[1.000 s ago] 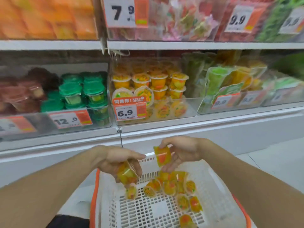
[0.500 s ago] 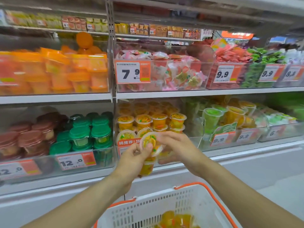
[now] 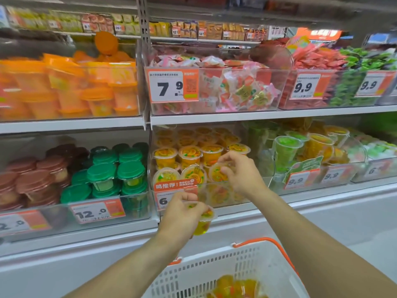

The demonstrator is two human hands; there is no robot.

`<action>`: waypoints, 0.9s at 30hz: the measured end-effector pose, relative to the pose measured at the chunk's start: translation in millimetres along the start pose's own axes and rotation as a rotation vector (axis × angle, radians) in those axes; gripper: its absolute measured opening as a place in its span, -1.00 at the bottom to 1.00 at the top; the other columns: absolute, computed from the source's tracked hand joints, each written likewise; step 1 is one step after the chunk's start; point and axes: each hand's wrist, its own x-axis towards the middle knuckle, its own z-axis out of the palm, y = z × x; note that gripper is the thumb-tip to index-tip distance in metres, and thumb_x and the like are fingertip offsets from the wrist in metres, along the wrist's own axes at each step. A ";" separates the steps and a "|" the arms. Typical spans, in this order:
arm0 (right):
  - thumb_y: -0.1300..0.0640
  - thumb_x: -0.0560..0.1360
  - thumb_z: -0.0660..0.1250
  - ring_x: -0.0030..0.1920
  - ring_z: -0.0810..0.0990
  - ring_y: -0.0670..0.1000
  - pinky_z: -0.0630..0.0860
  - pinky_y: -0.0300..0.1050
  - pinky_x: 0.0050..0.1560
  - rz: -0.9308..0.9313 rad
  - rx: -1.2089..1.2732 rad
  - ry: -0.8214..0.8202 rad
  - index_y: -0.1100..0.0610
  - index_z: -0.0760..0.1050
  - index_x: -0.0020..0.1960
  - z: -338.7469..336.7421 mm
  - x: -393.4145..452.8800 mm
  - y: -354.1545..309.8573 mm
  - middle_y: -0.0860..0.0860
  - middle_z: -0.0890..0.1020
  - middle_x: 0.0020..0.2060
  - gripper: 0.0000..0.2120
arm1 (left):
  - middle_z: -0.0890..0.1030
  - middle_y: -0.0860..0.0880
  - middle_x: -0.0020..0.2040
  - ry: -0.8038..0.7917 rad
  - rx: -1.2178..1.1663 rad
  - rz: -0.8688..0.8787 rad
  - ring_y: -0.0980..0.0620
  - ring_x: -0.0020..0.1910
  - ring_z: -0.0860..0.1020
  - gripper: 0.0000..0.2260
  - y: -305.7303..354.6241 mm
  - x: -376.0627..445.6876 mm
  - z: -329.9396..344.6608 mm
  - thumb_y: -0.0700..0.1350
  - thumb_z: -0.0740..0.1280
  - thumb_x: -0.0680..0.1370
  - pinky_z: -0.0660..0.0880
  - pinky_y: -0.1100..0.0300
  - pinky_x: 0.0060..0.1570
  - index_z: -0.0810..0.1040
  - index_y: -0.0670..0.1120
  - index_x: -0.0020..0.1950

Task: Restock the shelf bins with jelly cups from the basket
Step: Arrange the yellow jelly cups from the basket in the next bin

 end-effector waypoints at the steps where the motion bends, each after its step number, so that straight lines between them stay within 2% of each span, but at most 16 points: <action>1: 0.24 0.56 0.35 0.05 0.60 -0.03 0.52 -0.15 0.05 0.005 -0.026 -0.030 0.05 0.58 0.06 2.3 2.7 2.0 -0.07 0.65 -0.02 -0.86 | 0.60 -0.06 0.01 -0.004 0.003 0.007 -0.06 -0.08 0.57 -0.76 0.4 0.2 0.6 -0.10 0.45 0.50 0.41 0.19 -0.35 0.45 -0.02 0.08; 3: 0.23 0.59 0.32 0.04 0.58 -0.07 0.47 -0.22 0.03 0.025 -0.005 -0.069 0.06 0.57 0.08 2.6 6.9 2.6 -0.07 0.64 -0.02 -0.87 | 0.60 -0.05 0.01 -0.005 0.013 0.031 -0.04 -0.07 0.58 -0.76 0.0 2.0 0.9 -0.10 0.46 0.49 0.41 0.19 -0.32 0.47 -0.02 0.08; 7: 0.24 0.62 0.27 0.09 0.59 -0.09 0.50 -0.16 0.16 0.004 0.078 -0.161 -0.01 0.53 0.08 0.3 12.1 8.8 -0.09 0.63 0.01 -0.83 | 0.61 0.00 0.01 0.009 0.047 0.088 0.03 -0.06 0.58 -0.82 2.1 4.0 2.5 -0.10 0.45 0.51 0.44 0.22 -0.32 0.51 0.00 0.06; 9: 0.23 0.62 0.28 0.10 0.57 -0.09 0.49 -0.15 0.19 0.006 0.055 -0.161 0.01 0.54 0.15 0.0 12.7 14.2 -0.09 0.61 0.04 -0.82 | 0.62 0.00 -0.03 0.019 0.047 0.127 0.05 -0.07 0.59 -0.85 3.4 3.9 3.9 -0.10 0.44 0.52 0.53 0.17 -0.22 0.53 0.00 0.05; 12: 0.18 0.61 0.29 0.08 0.57 -0.07 0.52 -0.10 0.19 0.047 0.073 -0.120 0.06 0.48 0.30 -2.3 11.8 18.1 -0.06 0.58 0.08 -0.74 | 0.67 0.00 -0.08 0.026 0.038 0.176 0.02 -0.05 0.63 -0.87 3.9 4.4 5.7 -0.07 0.46 0.51 0.56 0.09 -0.03 0.58 0.01 0.02; 16: 0.09 0.65 0.22 0.04 0.60 -0.02 0.54 -0.03 0.14 0.084 0.071 -0.128 0.10 0.46 0.32 -9.9 6.9 14.7 -0.01 0.62 0.09 -0.74 | 0.67 0.09 -0.16 0.030 -0.007 0.280 0.15 -0.14 0.61 -0.92 4.8 1.4 7.9 -0.08 0.47 0.51 0.55 0.23 -0.08 0.61 0.03 -0.04; 18: 0.06 0.65 0.21 -0.06 0.60 -0.03 0.51 -0.07 0.00 0.000 -0.032 0.008 0.09 0.51 0.22 -17.7 2.7 7.8 -0.06 0.64 -0.05 -0.79 | 0.66 0.13 -0.18 0.041 -0.012 0.362 0.20 -0.16 0.59 -0.93 5.0 -1.1 9.1 -0.08 0.45 0.53 0.53 0.29 -0.11 0.60 0.05 -0.04; 20: 0.04 0.64 0.24 -0.26 0.56 -0.06 0.48 -0.07 -0.19 -0.139 -0.092 0.183 0.06 0.56 -0.03 -31.6 -2.6 -4.8 -0.13 0.61 -0.29 -0.84 | 0.63 0.18 -0.13 0.053 -0.001 0.454 0.23 -0.10 0.57 -0.93 5.5 -2.0 10.0 -0.07 0.43 0.55 0.49 0.38 -0.12 0.58 0.08 -0.02; 21: 0.02 0.61 0.28 -0.32 0.55 -0.06 0.50 -0.04 -0.24 -0.184 -0.072 0.205 0.05 0.56 -0.13 -38.9 -4.3 -12.9 -0.11 0.60 -0.36 -0.81 | 0.63 0.20 -0.11 0.056 0.003 0.498 0.25 -0.06 0.56 -0.93 6.7 -2.3 9.7 -0.06 0.42 0.56 0.46 0.42 -0.10 0.58 0.11 -0.01; 22: 0.00 0.58 0.34 -0.32 0.58 -0.05 0.53 -0.01 -0.24 -0.179 0.005 0.143 0.05 0.58 -0.15 -48.1 -5.9 -22.6 -0.07 0.63 -0.36 -0.82 | 0.62 0.22 -0.07 0.058 0.009 0.540 0.25 0.00 0.55 -0.92 8.2 -2.1 8.9 -0.04 0.41 0.56 0.44 0.44 -0.06 0.57 0.14 0.02; 23: -0.01 0.53 0.41 -0.26 0.64 -0.02 0.57 0.00 -0.22 -0.129 0.128 -0.022 0.04 0.61 -0.10 -56.0 -8.4 -33.0 -0.03 0.67 -0.28 -0.87 | 0.62 0.21 -0.01 0.060 0.019 0.588 0.24 0.06 0.54 -0.91 10.0 -1.1 8.3 -0.01 0.40 0.57 0.44 0.43 -0.01 0.57 0.17 0.04; 24: 0.02 0.49 0.48 -0.18 0.68 0.03 0.59 -0.03 -0.19 -0.054 0.244 -0.256 0.04 0.62 0.02 -62.4 -11.5 -43.4 0.02 0.69 -0.17 -0.85 | 0.61 0.20 0.04 0.067 0.033 0.638 0.22 0.11 0.53 -0.90 11.7 0.0 7.6 0.01 0.39 0.57 0.43 0.40 0.04 0.56 0.19 0.07; 25: 0.08 0.45 0.52 -0.10 0.70 0.08 0.62 -0.06 -0.16 0.002 0.313 -0.471 0.04 0.61 0.13 -65.3 -15.0 -50.5 0.06 0.68 -0.06 -0.73 | 0.60 0.19 0.07 0.082 0.045 0.679 0.21 0.14 0.52 -0.89 12.8 1.0 7.4 0.02 0.38 0.58 0.43 0.37 0.08 0.56 0.20 0.08; 26: 0.15 0.42 0.54 -0.07 0.70 0.13 0.63 -0.06 -0.14 0.005 0.331 -0.611 0.06 0.59 0.18 -65.7 -18.3 -53.7 0.07 0.67 0.00 -0.65 | 0.59 0.18 0.08 0.104 0.055 0.704 0.20 0.15 0.51 -0.89 13.5 1.6 7.3 0.03 0.36 0.58 0.43 0.35 0.10 0.56 0.22 0.08; 27: 0.21 0.40 0.55 -0.09 0.70 0.17 0.65 -0.04 -0.14 -0.022 0.331 -0.641 0.09 0.60 0.18 -64.2 -20.7 -54.6 0.06 0.68 0.00 -0.63 | 0.58 0.17 0.08 0.128 0.054 0.714 0.20 0.14 0.51 -0.90 14.2 2.2 7.7 0.04 0.35 0.59 0.44 0.32 0.11 0.56 0.23 0.08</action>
